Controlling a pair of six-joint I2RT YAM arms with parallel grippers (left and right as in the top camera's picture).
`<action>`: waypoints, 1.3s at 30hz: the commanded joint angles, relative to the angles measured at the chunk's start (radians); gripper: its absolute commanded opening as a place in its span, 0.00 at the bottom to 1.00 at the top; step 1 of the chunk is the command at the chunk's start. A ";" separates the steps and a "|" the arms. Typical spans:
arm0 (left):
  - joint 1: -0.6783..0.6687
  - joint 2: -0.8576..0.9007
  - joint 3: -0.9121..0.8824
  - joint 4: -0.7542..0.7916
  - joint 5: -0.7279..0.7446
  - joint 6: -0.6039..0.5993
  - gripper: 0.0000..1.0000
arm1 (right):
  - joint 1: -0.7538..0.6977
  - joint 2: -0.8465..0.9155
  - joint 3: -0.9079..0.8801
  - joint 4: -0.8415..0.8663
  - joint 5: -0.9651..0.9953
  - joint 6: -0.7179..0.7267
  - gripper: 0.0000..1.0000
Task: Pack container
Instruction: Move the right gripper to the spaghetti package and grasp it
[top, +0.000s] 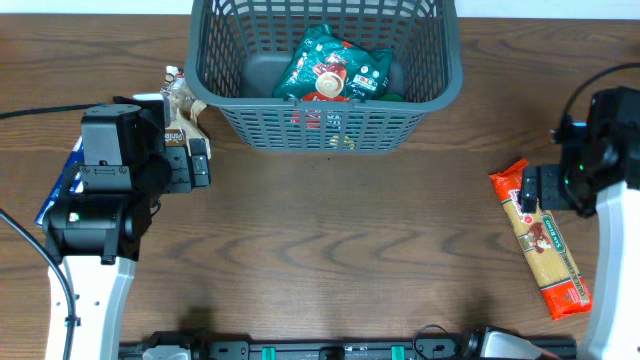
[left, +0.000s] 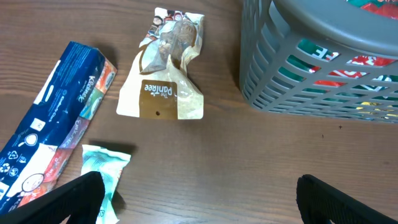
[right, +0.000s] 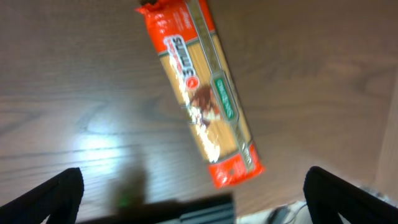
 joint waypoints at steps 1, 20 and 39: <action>0.005 0.005 0.017 0.000 -0.011 0.007 0.99 | -0.015 0.071 -0.020 0.023 -0.016 -0.224 0.96; 0.005 0.005 0.017 0.002 -0.012 0.007 0.98 | -0.128 0.216 -0.085 0.241 -0.124 -0.359 0.99; 0.005 0.010 0.017 0.049 -0.012 0.007 0.99 | -0.237 0.216 -0.447 0.489 -0.124 -0.391 0.99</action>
